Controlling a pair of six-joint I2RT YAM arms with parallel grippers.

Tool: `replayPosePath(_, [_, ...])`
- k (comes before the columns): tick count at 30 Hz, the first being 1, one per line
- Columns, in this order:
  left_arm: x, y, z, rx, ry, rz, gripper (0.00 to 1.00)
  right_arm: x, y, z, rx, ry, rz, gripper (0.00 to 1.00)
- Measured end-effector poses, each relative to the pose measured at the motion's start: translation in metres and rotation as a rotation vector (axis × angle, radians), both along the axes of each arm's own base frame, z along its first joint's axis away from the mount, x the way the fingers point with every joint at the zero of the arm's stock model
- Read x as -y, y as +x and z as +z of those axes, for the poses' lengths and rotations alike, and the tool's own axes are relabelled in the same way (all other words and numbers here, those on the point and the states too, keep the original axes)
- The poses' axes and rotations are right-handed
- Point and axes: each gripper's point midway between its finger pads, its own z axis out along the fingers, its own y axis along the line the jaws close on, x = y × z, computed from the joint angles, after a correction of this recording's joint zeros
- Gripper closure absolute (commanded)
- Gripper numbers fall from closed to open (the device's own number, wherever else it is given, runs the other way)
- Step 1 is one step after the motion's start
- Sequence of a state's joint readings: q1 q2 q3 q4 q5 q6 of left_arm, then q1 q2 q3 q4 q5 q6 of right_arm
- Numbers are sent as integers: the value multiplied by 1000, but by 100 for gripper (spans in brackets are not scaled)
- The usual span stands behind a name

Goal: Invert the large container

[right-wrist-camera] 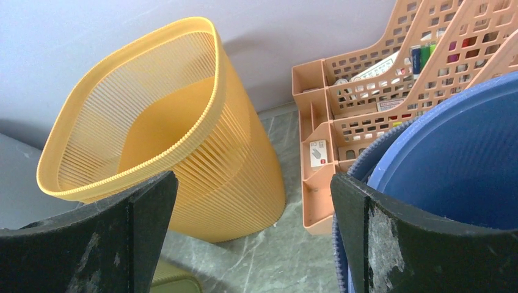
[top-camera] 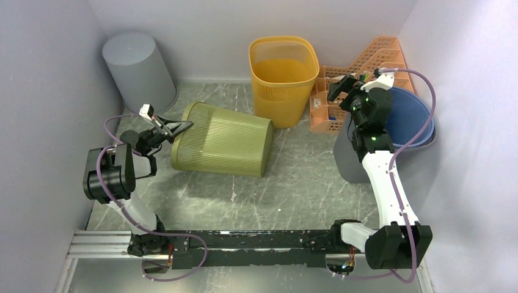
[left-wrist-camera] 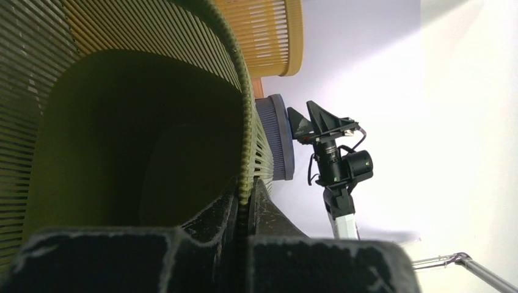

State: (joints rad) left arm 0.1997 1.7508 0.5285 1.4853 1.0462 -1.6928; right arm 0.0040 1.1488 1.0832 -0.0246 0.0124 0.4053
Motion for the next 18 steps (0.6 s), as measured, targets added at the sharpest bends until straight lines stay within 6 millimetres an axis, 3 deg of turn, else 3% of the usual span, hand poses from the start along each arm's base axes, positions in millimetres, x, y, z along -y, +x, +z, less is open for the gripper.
replayPosePath(12, [-10,7,-2,-32,-20,3,93,-17,-15,0,-11,-15,107,8])
replayPosePath(18, [-47,24,0,-57,-49,75,93,-25,-21,-2,-27,-27,145,9])
